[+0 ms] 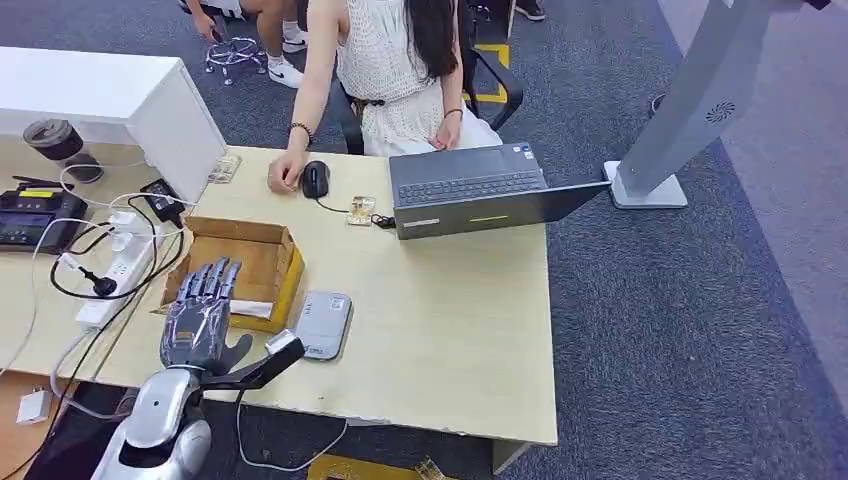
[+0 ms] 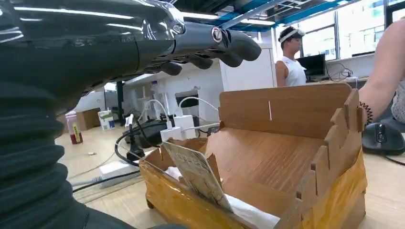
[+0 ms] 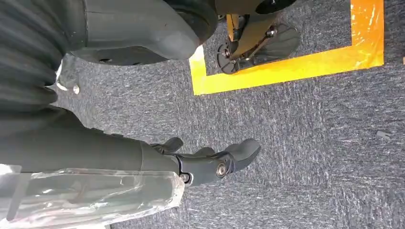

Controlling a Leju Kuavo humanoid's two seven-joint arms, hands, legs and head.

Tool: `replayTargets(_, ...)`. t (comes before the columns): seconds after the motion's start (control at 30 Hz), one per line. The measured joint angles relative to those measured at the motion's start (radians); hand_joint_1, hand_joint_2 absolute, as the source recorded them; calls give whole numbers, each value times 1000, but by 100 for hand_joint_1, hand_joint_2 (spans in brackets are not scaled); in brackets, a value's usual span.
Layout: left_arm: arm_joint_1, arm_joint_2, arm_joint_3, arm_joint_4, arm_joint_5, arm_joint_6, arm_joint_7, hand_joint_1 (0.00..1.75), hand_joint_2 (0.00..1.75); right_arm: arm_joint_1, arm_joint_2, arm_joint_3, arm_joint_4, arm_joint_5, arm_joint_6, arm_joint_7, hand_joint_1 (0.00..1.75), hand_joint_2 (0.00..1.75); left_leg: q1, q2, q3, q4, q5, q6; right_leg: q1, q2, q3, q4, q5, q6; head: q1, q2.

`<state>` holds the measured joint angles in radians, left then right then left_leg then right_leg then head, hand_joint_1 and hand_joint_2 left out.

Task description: Pass the card to the sensor for recognition and then transmit it.

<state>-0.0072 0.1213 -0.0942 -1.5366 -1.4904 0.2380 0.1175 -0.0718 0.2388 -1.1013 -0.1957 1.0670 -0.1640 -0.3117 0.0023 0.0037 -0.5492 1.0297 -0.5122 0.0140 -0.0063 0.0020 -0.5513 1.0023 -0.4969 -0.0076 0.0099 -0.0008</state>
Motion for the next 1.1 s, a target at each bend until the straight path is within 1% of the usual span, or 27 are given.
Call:
replayTargets(0.13, -19, -9, 0, 14, 0, -2, 0, 0, 175, 0, 0, 0, 0, 4, 0, 1, 0, 175, 0, 0, 0, 0, 0, 0, 0, 0, 0, 0, 0, 0, 0, 0)
replayTargets(0.3, -47, -15, 0, 38, 3, -23, 9, 0, 175, 0, 0, 0, 0, 14, 0, 9, 0, 175, 0, 0, 0, 0, 0, 0, 0, 0, 0, 0, 0, 0, 0, 0)
replayTargets(0.47, -50, -15, 0, 53, 5, -27, 20, 0, 175, 0, 0, 0, 0, 15, 3, 12, 0, 175, 0, 0, 0, 0, 0, 0, 0, 0, 0, 0, 0, 0, 0, 0)
replayTargets(0.63, -49, -10, 14, 55, 3, -30, 39, 0, 175, 0, 0, 0, 0, 16, 3, 12, 0, 175, 0, 0, 0, 0, 0, 0, 0, 0, 0, 0, 0, 0, 0, 0)
replayTargets(0.87, -48, 3, 52, 58, 8, -32, 41, 0, 175, 0, 0, 0, 0, 16, 3, 13, 0, 175, 0, 0, 0, 0, 0, 0, 0, 0, 0, 0, 0, 0, 0, 0)
replayTargets(1.1, -47, 8, 56, 60, 8, -33, 42, 0, 175, 0, 0, 0, 0, 18, 5, 4, 0, 175, 0, 0, 0, 0, 0, 0, 0, 0, 0, 0, 0, 0, 0, 0)
